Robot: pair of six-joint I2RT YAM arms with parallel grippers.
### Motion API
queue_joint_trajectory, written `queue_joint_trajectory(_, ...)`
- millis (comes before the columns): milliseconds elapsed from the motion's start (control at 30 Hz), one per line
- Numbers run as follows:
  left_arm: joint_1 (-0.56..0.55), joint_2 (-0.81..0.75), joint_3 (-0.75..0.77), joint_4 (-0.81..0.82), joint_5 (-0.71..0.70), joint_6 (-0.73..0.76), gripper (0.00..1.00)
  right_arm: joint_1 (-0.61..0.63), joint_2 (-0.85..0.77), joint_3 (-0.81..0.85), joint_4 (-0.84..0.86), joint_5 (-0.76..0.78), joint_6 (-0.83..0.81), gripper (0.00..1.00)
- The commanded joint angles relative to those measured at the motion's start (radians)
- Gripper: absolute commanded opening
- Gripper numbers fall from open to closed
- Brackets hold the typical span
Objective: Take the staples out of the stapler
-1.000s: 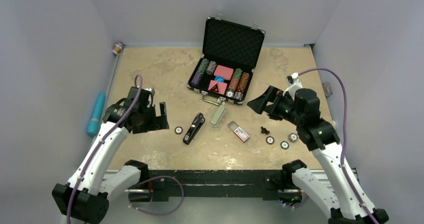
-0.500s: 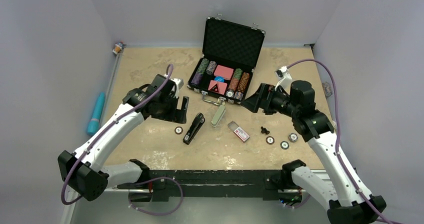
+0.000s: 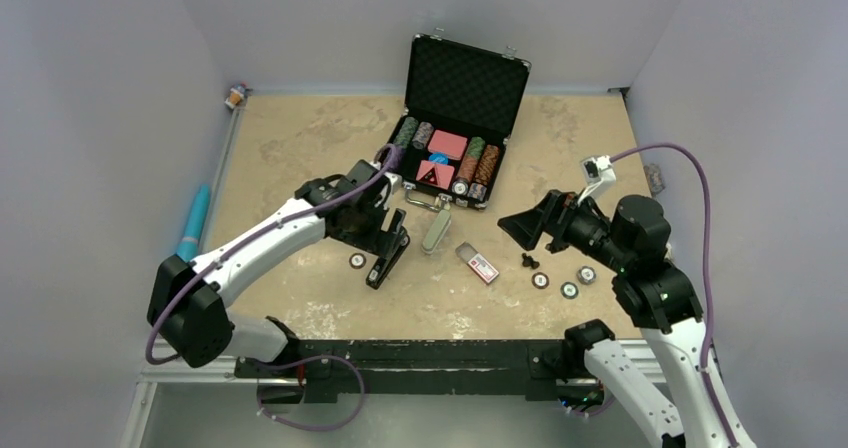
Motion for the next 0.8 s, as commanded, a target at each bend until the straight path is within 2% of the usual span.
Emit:
queue_joint_trajectory(0, -0.021, 0.057, -0.009, 0.101, -0.071, -0.015, 0.86, -0.002, -0.035, -0.019, -0.033, 0.000, 0.029, 0.98)
queue_joint_trajectory(367, -0.026, 0.262, 0.005, 0.162, -0.089, -0.006, 0.79, -0.002, -0.033, 0.028, -0.094, 0.062, 0.013, 0.98)
queue_joint_trajectory(767, -0.077, 0.370, -0.034, 0.212, -0.067, -0.037, 0.72, -0.002, 0.113, 0.071, -0.021, 0.023, -0.048, 0.99)
